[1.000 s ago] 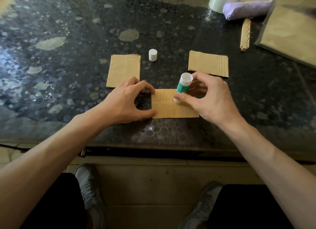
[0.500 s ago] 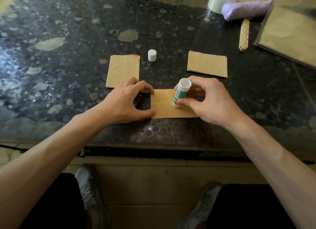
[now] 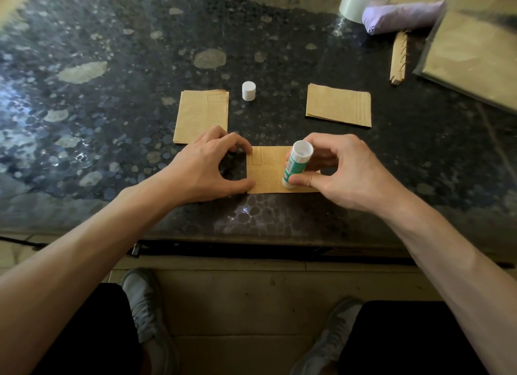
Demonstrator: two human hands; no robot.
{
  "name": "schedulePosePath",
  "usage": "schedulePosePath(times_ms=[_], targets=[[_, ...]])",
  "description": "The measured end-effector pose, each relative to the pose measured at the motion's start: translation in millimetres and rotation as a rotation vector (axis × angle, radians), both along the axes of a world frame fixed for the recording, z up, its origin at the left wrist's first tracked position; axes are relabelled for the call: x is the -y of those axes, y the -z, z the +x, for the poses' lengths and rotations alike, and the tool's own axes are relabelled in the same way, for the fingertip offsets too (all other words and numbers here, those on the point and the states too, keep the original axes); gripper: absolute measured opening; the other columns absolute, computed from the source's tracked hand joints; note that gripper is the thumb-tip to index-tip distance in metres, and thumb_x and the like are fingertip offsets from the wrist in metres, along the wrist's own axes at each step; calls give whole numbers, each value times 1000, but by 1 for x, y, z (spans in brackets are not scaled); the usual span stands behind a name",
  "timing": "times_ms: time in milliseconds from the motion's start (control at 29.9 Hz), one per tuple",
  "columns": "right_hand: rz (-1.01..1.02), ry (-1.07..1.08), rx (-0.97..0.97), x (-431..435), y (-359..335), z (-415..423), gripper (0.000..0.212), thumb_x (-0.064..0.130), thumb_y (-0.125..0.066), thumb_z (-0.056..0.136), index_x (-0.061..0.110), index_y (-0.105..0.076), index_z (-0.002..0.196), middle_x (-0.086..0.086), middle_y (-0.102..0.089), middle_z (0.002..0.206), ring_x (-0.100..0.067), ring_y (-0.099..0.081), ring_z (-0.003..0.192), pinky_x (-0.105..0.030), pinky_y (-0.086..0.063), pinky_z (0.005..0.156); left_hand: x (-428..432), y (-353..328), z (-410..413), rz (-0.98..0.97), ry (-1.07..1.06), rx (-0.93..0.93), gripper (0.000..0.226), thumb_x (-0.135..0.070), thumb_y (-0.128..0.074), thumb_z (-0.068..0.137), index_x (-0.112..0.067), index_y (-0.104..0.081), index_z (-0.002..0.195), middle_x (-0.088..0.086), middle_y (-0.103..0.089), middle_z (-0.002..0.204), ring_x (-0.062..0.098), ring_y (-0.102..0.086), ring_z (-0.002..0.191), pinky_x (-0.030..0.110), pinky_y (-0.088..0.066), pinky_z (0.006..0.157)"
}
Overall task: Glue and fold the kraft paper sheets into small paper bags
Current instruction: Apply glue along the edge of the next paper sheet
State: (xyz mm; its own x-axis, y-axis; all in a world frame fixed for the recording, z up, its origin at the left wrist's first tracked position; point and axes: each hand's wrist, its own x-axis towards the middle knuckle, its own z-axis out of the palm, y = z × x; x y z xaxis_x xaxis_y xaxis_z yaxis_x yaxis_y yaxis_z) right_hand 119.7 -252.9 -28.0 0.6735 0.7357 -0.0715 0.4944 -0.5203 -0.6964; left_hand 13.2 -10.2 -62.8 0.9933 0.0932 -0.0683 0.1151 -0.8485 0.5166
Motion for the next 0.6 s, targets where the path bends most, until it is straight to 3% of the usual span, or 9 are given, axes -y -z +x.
schedulePosePath(times_ms=[234,401,468,601], targets=[[-25,-26,-30,-1,-2,-2,37,32,-88,79,35,-70,111,20,-72,112,6,-65,107,-20,-52,96,0,-1,0,4,-6,-1,64,-63,-71,71,-38,-55,128,-8,-47,120,8,-46,111,33,-47,98],[-50,-57,-52,1,-3,-1,35,32,-86,81,33,-70,112,22,-70,111,12,-63,106,-8,-48,85,0,0,0,3,-3,1,65,-63,-70,71,-37,-55,128,-8,-46,120,6,-45,109,28,-43,95],[11,-36,-98,3,-2,-2,31,30,-84,83,30,-72,112,20,-71,109,10,-65,105,-6,-50,83,1,-1,0,4,0,5,65,-63,-69,70,-36,-56,128,-8,-47,120,7,-45,110,28,-43,95],[263,135,-110,3,7,-1,32,26,-81,88,18,-72,118,11,-75,112,0,-69,107,-19,-55,94,1,-2,0,2,1,2,66,-65,-69,70,-36,-56,127,-8,-47,119,8,-47,111,33,-47,98]])
